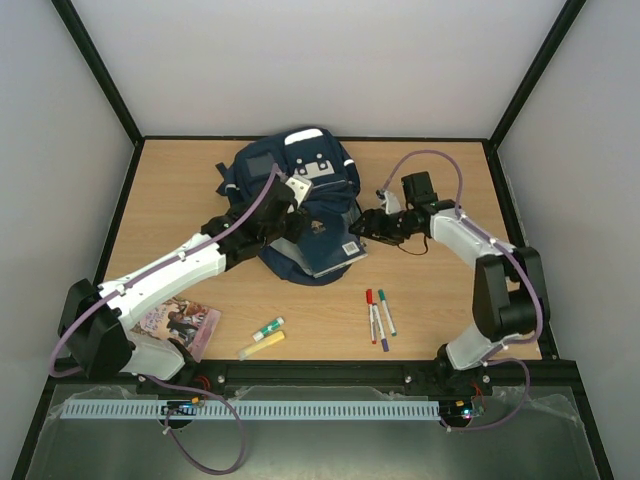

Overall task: Pack the student bag
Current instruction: Place the book in the student bag.

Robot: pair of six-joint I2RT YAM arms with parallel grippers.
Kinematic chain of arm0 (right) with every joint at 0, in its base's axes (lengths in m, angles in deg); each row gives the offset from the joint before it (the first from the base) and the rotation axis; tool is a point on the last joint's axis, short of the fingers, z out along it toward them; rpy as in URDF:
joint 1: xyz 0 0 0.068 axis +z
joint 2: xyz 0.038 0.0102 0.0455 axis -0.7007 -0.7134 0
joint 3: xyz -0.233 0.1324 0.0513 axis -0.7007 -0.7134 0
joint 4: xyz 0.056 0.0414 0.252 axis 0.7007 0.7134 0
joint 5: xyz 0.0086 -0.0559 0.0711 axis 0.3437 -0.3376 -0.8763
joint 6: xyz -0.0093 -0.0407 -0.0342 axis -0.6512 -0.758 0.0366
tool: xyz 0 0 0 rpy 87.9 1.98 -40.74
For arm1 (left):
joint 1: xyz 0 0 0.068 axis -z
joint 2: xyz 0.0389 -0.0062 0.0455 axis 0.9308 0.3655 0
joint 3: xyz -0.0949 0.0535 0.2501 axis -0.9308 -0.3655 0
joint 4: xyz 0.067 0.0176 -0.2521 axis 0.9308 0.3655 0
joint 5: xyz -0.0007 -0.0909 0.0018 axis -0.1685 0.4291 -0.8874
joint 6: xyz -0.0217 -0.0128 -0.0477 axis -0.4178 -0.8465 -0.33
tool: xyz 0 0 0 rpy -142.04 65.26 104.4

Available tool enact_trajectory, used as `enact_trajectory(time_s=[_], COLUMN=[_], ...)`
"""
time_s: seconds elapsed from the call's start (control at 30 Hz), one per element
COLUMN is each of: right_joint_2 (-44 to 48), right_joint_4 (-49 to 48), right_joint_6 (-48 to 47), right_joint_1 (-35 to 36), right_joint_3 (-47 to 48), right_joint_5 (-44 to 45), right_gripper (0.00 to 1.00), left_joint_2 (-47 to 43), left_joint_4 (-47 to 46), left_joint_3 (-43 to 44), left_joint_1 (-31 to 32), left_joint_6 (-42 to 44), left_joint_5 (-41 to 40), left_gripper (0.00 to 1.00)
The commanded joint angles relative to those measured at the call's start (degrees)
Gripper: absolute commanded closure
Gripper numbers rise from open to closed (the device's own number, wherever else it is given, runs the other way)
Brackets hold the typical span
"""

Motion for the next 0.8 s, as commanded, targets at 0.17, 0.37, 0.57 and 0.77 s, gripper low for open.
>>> enact_trajectory(time_s=[0.17,0.37,0.57,0.77], right_joint_2=[13.11,28.86,29.45,23.8], right_joint_4=[16.11,7.77,1.05,-2.43], right_joint_6=[-29.22,-50.45,-61.7,-67.06], right_joint_1=[1.1,15.68,22.43,26.25], right_joint_3=[-2.38,-16.41,-19.51,-16.01], right_joint_5=[5.47,27.06,37.05,38.44], right_gripper=[0.42,0.54,0.63,0.61], left_joint_2=[-3.14,-3.23,-3.13,-2.97], left_joint_4=[-5.99,-5.79,-5.69,-5.55], left_joint_3=[0.42,0.8,0.98,1.13], left_joint_1=[-0.02,-0.08,-0.32,-0.68], left_joint_6=[0.31,-0.26,-0.66,-0.97], left_joint_5=[0.28,2.33,3.68,5.42], left_gripper=[0.98,0.98,0.98,0.98])
